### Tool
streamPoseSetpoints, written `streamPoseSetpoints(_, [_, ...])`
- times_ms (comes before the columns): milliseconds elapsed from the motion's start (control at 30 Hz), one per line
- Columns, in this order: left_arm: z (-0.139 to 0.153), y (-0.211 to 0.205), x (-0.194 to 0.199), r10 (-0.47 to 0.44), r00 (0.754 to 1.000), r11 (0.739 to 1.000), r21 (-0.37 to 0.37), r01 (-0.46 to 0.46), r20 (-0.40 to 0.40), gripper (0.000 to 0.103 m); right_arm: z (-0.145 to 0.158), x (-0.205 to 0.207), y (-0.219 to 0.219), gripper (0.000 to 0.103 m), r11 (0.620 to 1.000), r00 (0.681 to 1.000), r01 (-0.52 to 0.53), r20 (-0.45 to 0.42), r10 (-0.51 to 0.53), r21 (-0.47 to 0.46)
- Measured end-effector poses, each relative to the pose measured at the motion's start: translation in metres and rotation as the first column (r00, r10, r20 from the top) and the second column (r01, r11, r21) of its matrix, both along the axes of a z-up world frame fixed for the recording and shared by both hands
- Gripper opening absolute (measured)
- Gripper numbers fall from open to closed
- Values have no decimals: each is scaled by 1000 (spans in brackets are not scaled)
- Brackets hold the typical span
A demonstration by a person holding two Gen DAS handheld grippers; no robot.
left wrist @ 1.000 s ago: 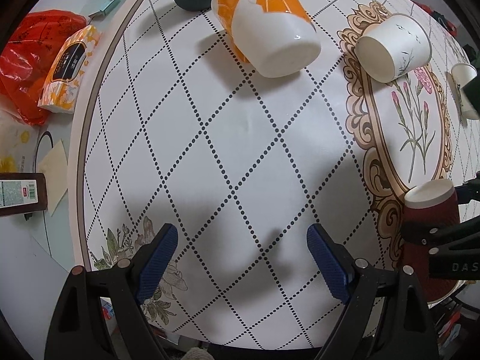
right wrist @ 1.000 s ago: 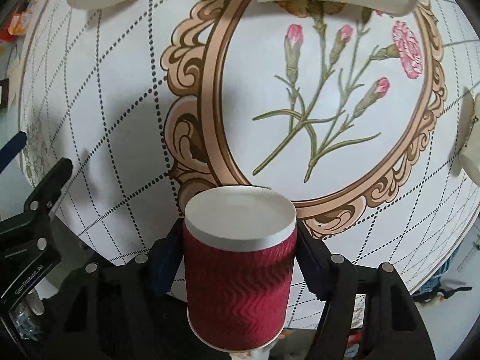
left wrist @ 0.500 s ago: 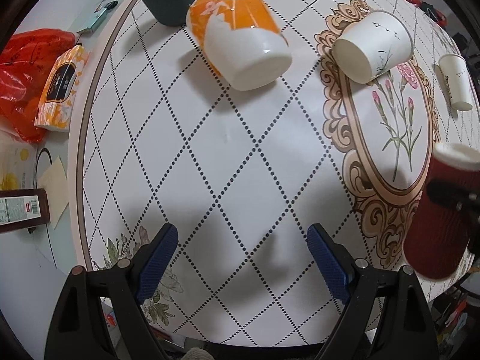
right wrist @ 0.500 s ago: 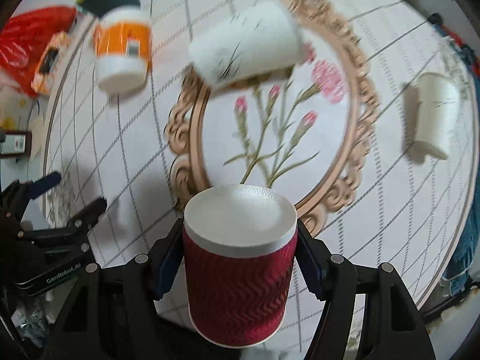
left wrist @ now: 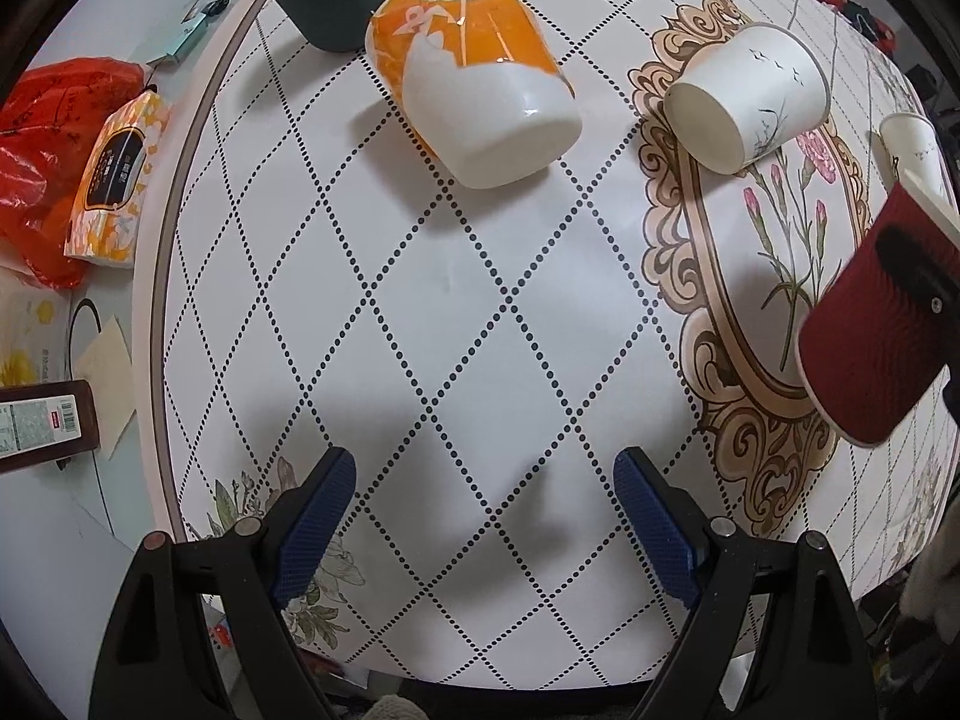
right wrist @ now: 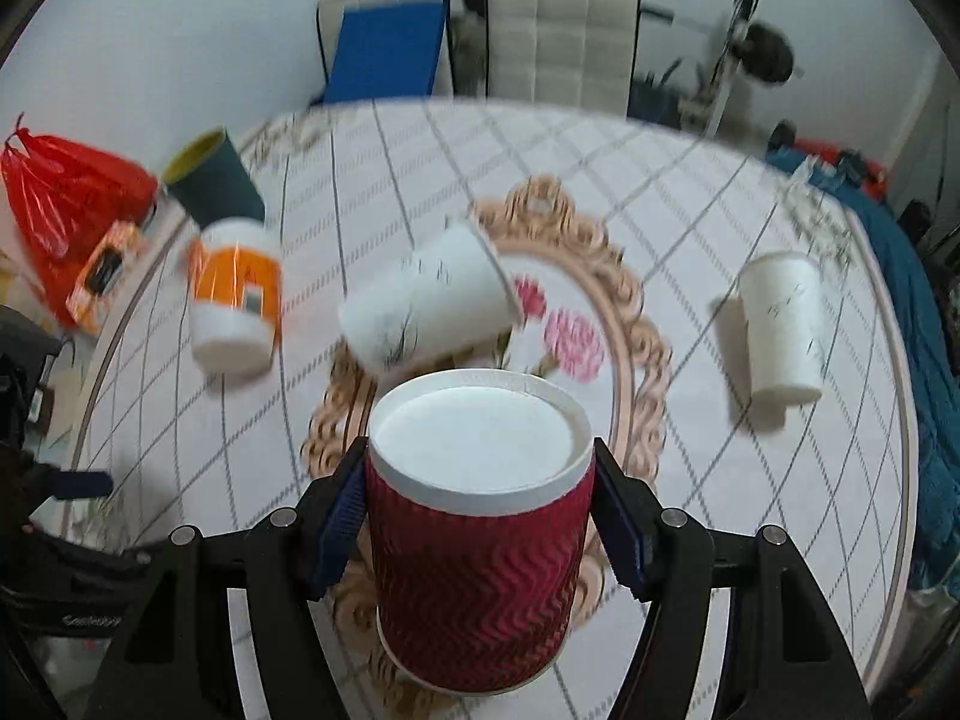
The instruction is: Flip cup upside down
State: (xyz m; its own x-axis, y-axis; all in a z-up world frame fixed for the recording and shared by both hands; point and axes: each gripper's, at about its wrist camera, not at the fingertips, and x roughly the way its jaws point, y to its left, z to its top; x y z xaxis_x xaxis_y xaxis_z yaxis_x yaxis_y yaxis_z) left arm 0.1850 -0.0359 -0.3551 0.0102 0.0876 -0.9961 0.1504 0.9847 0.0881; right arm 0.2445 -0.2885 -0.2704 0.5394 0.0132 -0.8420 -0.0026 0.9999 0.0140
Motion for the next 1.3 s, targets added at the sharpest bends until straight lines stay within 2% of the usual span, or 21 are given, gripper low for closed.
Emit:
streamPoseSetpoints(100, [-2,-2,-1,-17,1000,1000,4,17,-1,88,-7,-9,8,71,1000,998,-8,66,9,-11])
streamPoseSetpoints(233, [-9,-4,-6,-29,1000,1000,2,29,-6,88,-10,-27,11,71,1000,995,-11,102,13,-15])
streamPoseSetpoints(433, [-10,-10,-13,-54,999,999,1,54,-3,88,-18,-40,7,72,999,998,32,57,-34,33])
streamPoseSetpoints(567, [-5,-15,-19,-77,997,997,1,77,16,88,-21,-46,11,73,999,998,45,34,-45,9])
streamPoseSetpoints(700, [5,-17,-25,-91,995,996,2,91,39,88,-14,-56,10,88,996,996,83,18,-84,19])
streamPoseSetpoints(767, [12,-17,-28,-103,993,995,3,102,59,88,-7,-62,5,94,992,992,125,-2,-125,30])
streamPoseSetpoints(867, [30,-20,-38,-114,989,993,1,115,99,99,8,-80,-7,95,975,976,217,-34,-216,40])
streamPoseSetpoints(1033, [64,-22,-58,-123,981,991,-26,128,153,99,37,-116,-18,95,942,941,333,-68,-331,30])
streamPoseSetpoints(1300, [134,-22,-93,-104,954,988,-82,132,280,99,93,-172,-20,95,926,926,377,-26,-377,4])
